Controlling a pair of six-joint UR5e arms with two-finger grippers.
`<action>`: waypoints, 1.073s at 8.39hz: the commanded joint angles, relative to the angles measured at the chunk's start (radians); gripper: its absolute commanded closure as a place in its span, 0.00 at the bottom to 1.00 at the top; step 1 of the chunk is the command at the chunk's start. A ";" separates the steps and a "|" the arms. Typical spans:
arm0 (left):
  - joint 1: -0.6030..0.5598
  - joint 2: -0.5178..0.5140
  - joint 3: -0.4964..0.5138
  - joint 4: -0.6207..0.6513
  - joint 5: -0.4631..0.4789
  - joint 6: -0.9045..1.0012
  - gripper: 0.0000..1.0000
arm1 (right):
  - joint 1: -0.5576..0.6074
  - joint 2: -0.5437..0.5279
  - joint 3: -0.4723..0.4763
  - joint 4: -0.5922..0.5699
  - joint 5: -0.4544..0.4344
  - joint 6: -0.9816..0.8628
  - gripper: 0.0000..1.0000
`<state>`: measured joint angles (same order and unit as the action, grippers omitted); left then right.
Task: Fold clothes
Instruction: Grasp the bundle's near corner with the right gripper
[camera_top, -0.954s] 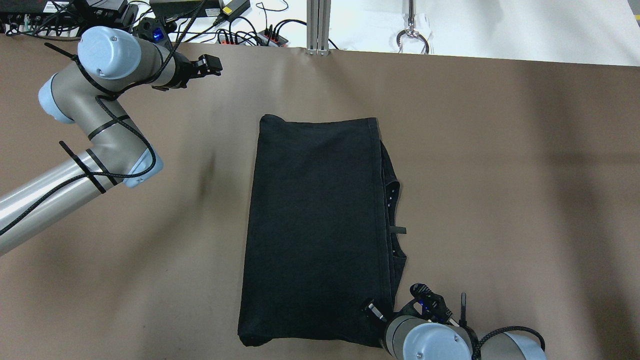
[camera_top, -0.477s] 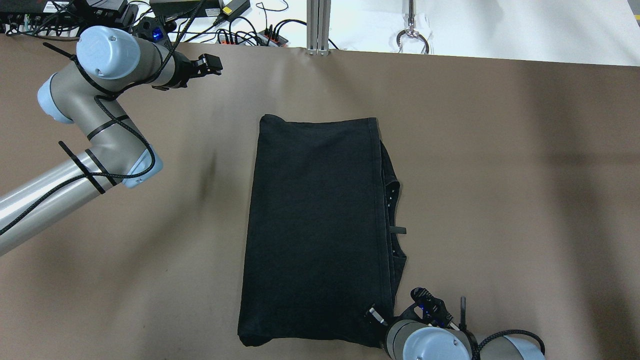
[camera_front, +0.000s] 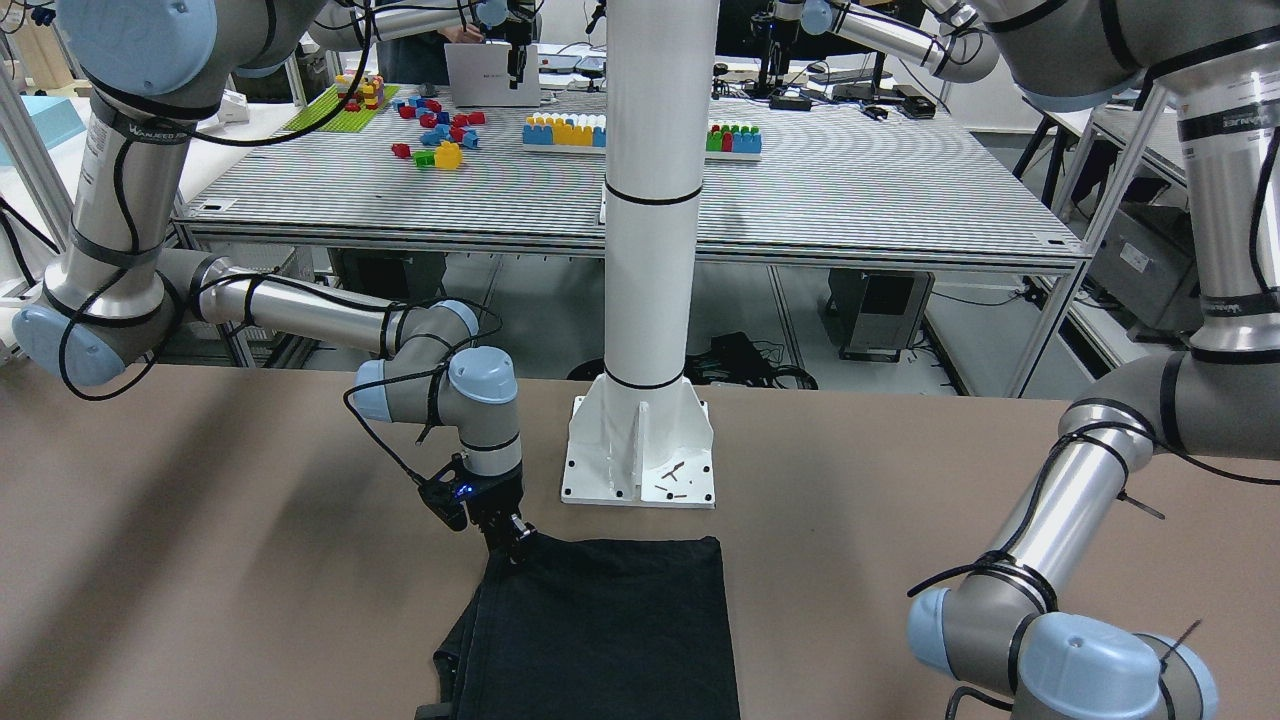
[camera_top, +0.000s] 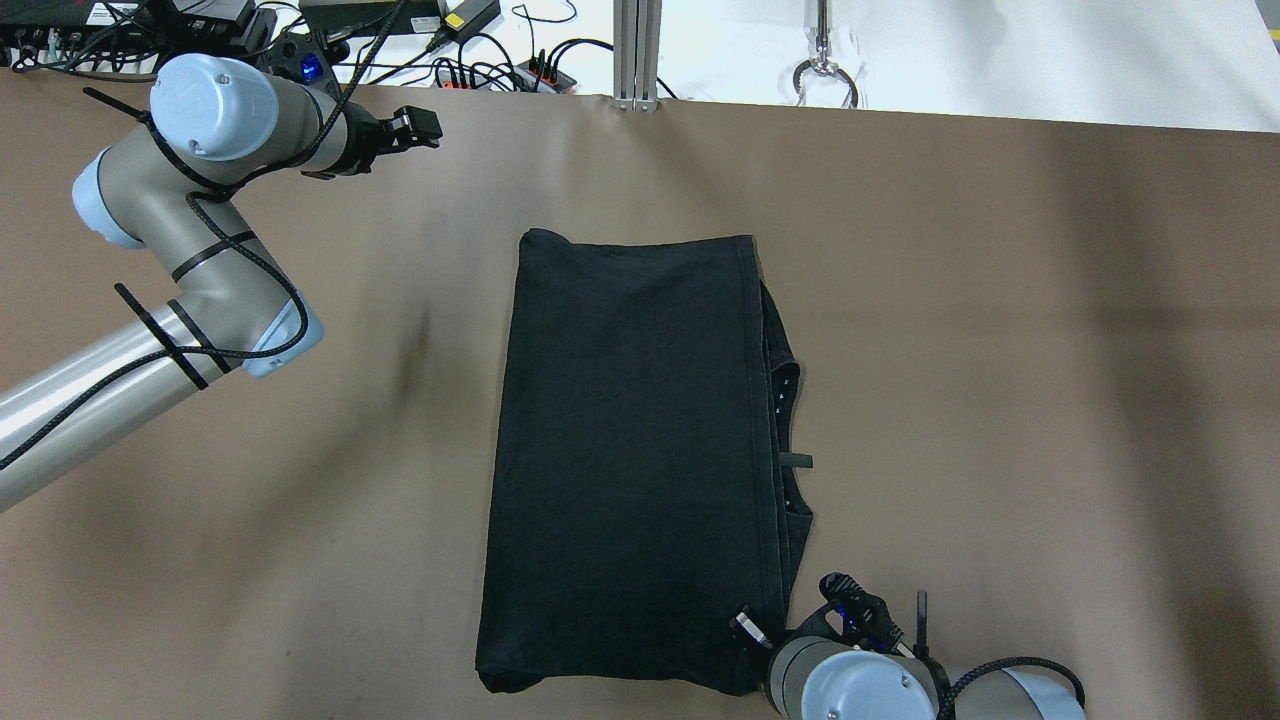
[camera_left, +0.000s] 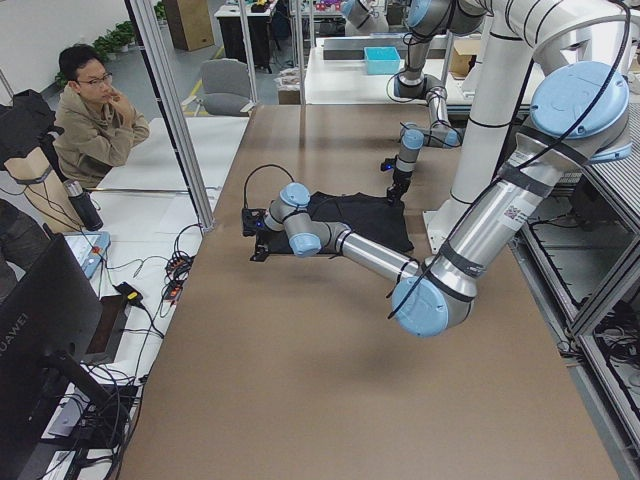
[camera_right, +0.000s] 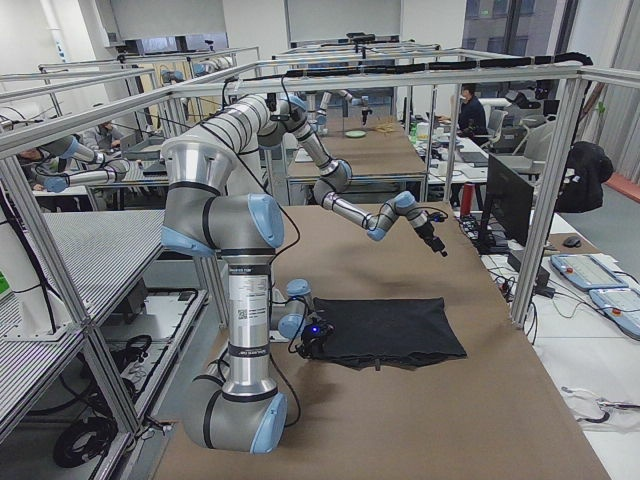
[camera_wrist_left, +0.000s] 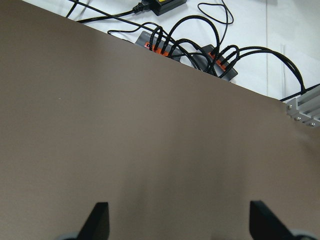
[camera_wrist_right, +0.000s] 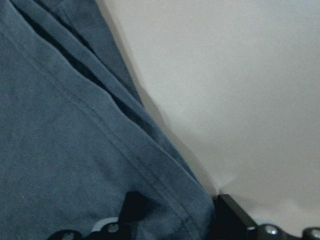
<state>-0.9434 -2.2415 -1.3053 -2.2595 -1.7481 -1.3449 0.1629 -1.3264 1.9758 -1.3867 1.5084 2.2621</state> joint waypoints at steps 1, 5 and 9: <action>0.002 0.026 -0.031 0.001 0.002 0.000 0.00 | 0.010 0.004 0.009 0.000 0.001 0.014 0.77; 0.008 0.030 -0.031 0.001 0.002 0.000 0.00 | 0.018 0.019 0.027 -0.002 0.001 0.056 1.00; 0.024 0.118 -0.196 0.006 -0.014 -0.165 0.00 | 0.013 0.004 0.118 -0.014 0.012 0.056 1.00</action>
<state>-0.9322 -2.1769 -1.3924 -2.2558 -1.7513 -1.3898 0.1802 -1.3187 2.0717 -1.3992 1.5166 2.3170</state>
